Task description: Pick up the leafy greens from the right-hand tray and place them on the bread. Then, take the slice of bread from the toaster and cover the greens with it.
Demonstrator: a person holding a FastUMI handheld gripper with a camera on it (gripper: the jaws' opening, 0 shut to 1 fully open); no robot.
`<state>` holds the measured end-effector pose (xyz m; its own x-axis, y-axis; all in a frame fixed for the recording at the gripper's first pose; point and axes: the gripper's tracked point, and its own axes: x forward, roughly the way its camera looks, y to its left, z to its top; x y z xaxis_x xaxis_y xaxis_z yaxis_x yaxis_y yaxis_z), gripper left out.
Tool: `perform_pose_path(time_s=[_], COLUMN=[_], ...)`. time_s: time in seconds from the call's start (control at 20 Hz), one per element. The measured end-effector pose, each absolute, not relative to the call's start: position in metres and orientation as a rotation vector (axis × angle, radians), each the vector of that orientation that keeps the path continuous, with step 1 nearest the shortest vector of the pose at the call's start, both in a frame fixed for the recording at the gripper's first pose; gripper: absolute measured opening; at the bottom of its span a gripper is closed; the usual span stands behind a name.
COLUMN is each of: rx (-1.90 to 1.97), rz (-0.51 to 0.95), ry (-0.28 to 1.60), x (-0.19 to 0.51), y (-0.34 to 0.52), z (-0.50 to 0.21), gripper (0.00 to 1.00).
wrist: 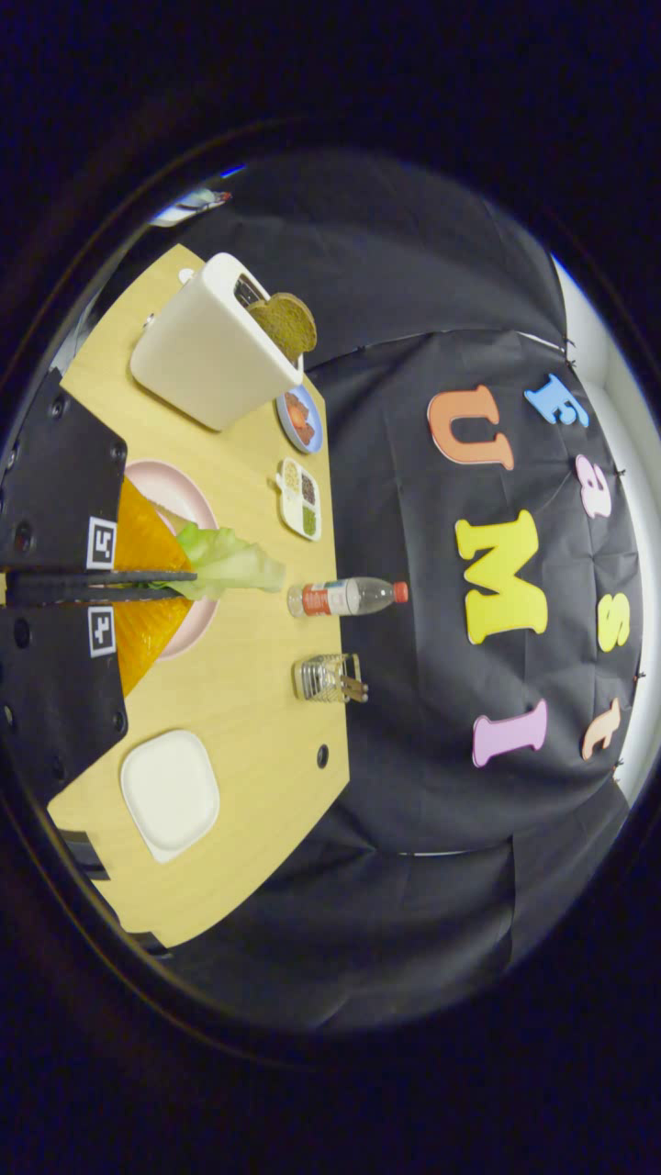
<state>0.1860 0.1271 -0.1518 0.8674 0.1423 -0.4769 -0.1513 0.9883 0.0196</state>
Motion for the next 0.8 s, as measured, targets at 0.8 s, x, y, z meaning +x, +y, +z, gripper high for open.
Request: perform_pose_path(time_s=[0.8], rx=[0.124], rz=[0.113], ry=[0.648], x=[0.243], y=[0.139], z=[-0.234], gripper=[0.00])
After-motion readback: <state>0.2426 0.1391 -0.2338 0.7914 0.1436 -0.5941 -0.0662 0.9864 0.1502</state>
